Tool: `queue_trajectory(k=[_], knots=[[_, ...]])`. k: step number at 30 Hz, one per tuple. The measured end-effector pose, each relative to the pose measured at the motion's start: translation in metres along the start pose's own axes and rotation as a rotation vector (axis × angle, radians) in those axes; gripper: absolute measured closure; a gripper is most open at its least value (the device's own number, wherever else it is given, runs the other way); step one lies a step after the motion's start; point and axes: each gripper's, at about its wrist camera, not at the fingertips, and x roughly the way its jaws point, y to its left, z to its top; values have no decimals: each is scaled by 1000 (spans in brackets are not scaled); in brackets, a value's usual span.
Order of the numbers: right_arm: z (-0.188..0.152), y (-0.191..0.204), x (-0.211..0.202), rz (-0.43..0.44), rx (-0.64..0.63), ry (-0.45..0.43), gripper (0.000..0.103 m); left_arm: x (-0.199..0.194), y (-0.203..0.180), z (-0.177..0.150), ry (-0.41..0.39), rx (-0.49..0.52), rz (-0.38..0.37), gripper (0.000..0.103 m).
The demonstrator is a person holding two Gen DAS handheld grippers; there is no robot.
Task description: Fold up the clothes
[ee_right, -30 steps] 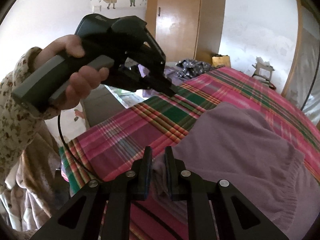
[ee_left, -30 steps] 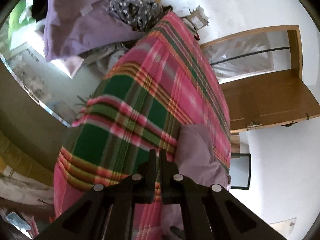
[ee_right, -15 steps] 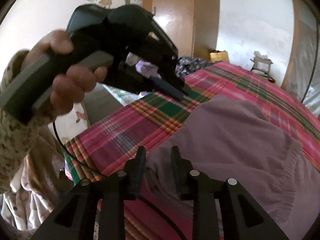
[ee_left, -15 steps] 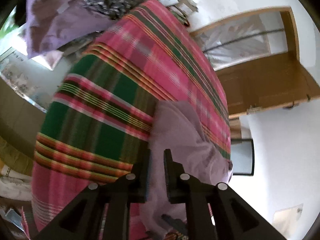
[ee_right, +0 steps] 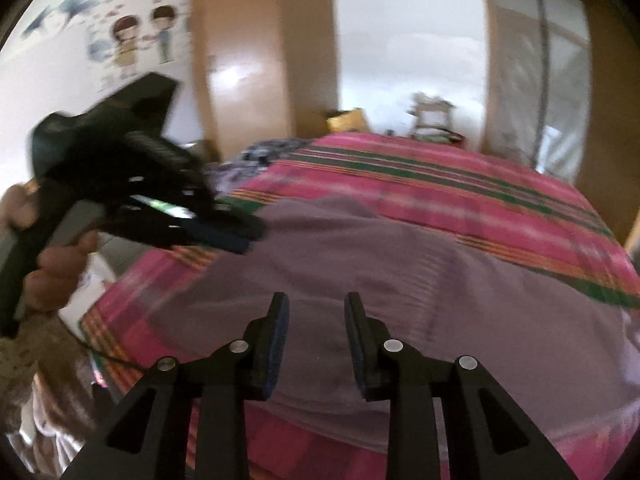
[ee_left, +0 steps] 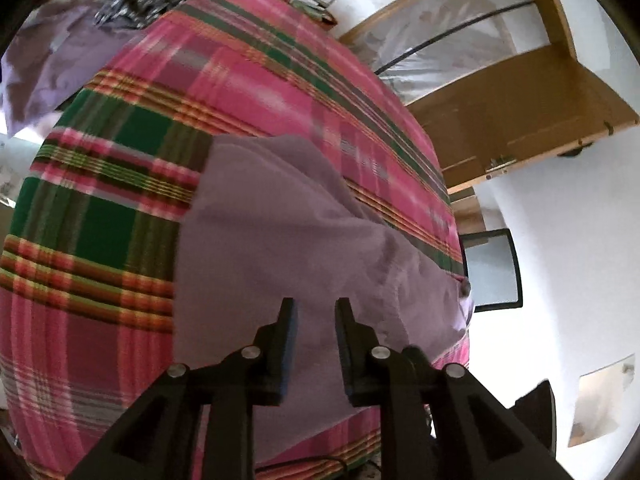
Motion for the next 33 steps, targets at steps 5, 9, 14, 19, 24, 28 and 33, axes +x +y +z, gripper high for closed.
queue_trajectory(k=[5, 9, 14, 19, 24, 28, 33], knots=[[-10, -36, -15, -82, 82, -11, 73, 1, -26, -12, -37, 47, -26, 83], [-19, -68, -28, -139, 175, -10, 73, 14, -44, -16, -31, 89, -15, 79], [-33, -103, -41, -222, 260, -7, 73, 33, -61, -22, 15, 129, -22, 79], [-43, -137, -61, -315, 329, -29, 73, 47, -84, -32, 36, 192, -24, 78], [-55, -191, -96, -447, 431, -75, 73, 73, -114, -43, 92, 258, -34, 77], [-72, -242, -124, -528, 544, -96, 73, 99, -140, -49, 142, 320, -48, 77], [-83, -286, -133, -626, 570, -58, 73, 136, -171, -52, 218, 397, -47, 77]])
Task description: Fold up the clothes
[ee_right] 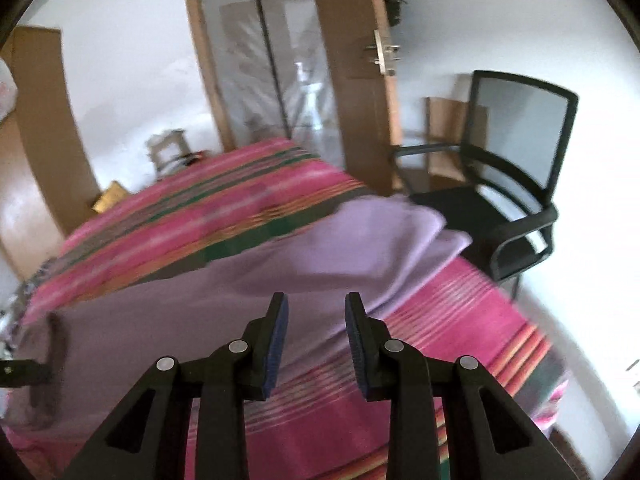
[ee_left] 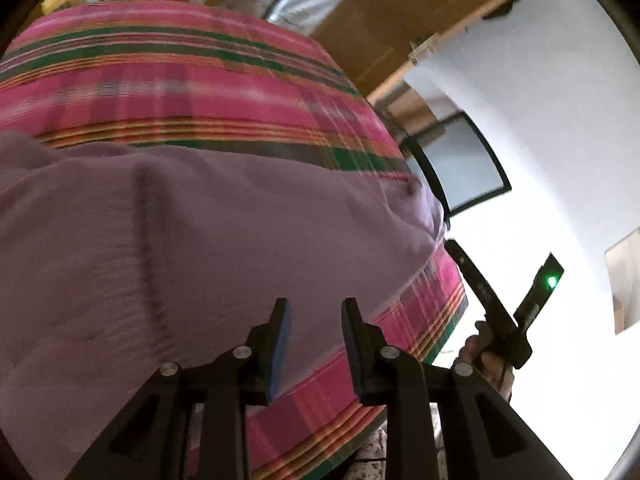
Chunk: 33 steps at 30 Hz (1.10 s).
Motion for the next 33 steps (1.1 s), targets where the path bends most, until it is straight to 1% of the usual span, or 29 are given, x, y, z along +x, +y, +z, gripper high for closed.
queue_trajectory(k=[4, 8, 11, 16, 23, 27, 33], knots=[[10, -18, 15, -19, 10, 20, 73, 24, -11, 12, 40, 31, 6, 77], [22, -32, 34, -42, 14, 39, 73, 42, -20, 19, 75, 61, -17, 77], [32, -48, 47, -30, 65, 65, 73, 53, -25, 21, 94, 81, -24, 77], [52, -69, 65, -7, 127, 80, 73, 69, -23, 28, 125, 65, -37, 77], [64, -93, 89, -5, 224, 133, 72, 79, -24, 35, 145, 55, -54, 77], [68, -102, 98, 17, 279, 146, 72, 81, -25, 44, 148, 55, -46, 77], [73, -110, 110, 64, 311, 158, 72, 86, -30, 59, 157, 50, -31, 77]])
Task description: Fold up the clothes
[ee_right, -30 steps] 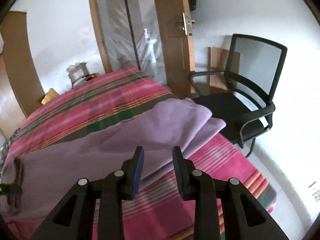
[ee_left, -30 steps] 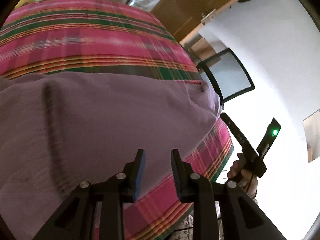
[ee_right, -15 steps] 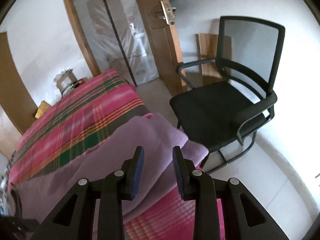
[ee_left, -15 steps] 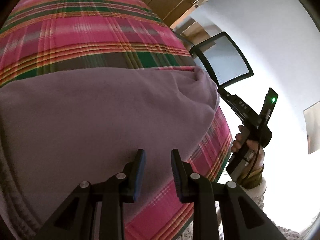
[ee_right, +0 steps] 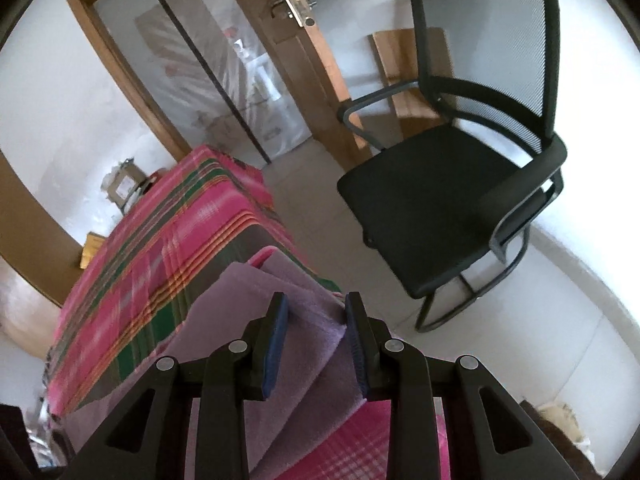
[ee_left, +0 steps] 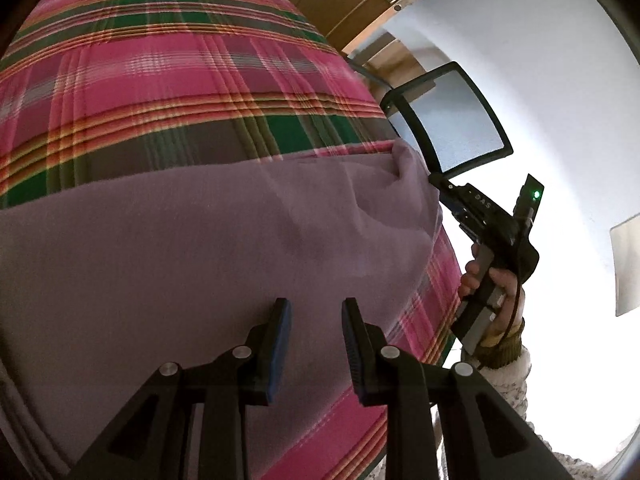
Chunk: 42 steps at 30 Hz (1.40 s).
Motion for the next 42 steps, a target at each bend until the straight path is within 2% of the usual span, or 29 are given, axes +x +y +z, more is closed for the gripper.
queue_trajectory(k=[4, 6, 8, 12, 18, 28, 34, 38, 42], knots=[[2, -2, 1, 20, 1, -3, 74, -3, -15, 17, -33, 43, 27, 77], [0, -2, -1, 21, -11, -8, 82, -1, -23, 27, -46, 65, 34, 74], [0, -2, -2, 22, -24, -14, 86, 6, -29, 39, -41, 80, 39, 71], [-1, 2, -6, 37, -61, -26, 93, 26, -34, 62, -17, 90, 55, 71], [-3, 10, -14, 36, -120, -59, 97, 55, -38, 84, 14, 105, 83, 71], [-3, -1, -31, 18, -117, -101, 97, 71, -38, 91, 33, 122, 93, 71], [-7, -9, -32, -13, -110, -87, 97, 74, -43, 92, 28, 141, 108, 71], [-9, -9, -24, -38, -140, -39, 97, 74, -42, 92, 25, 121, 92, 71], [-7, 2, -25, -55, -186, -60, 93, 72, -40, 91, 24, 116, 84, 71]])
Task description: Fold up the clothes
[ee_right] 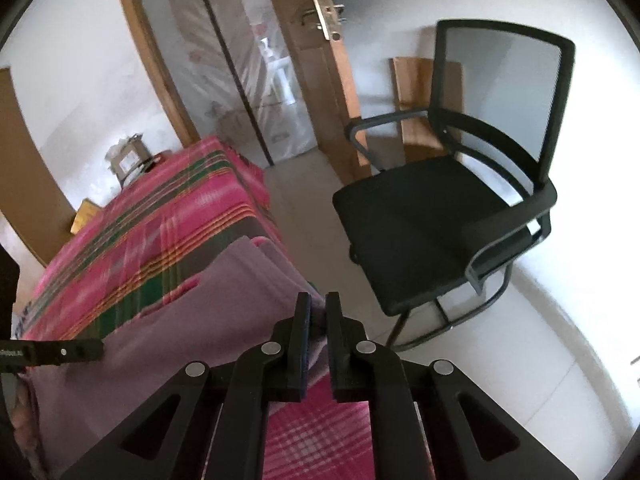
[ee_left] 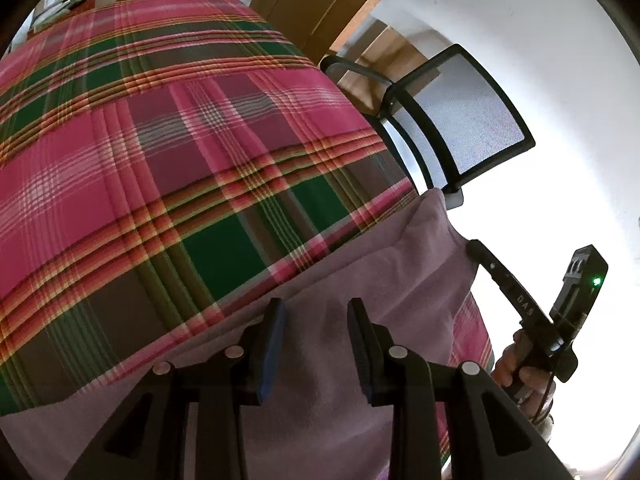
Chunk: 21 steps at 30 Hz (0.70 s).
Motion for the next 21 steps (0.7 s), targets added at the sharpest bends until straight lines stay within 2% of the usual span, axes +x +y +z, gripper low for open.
queue_trajectory(k=[1, 3, 9, 10, 12, 13, 21], knots=[[2, 2, -1, -2, -5, -11, 91, -1, 0, -1, 3, 3, -5, 71], [6, 6, -1, 7, -17, -22, 73, 0, -1, -1, 11, 11, -9, 71], [25, 27, 1, 45, -105, -64, 70, 0, 1, -3, 10, 2, -18, 71], [28, 29, 5, 61, -110, -53, 69, 0, 1, -3, 10, 3, -17, 71], [33, 33, 15, 92, -119, -18, 60, 1, 2, -3, 11, 1, -21, 71], [35, 35, 20, 98, -120, -3, 58, 1, 2, -2, 12, -1, -24, 71], [40, 48, 55, 127, -132, 96, 57, 0, 5, -4, 16, -8, -37, 71]])
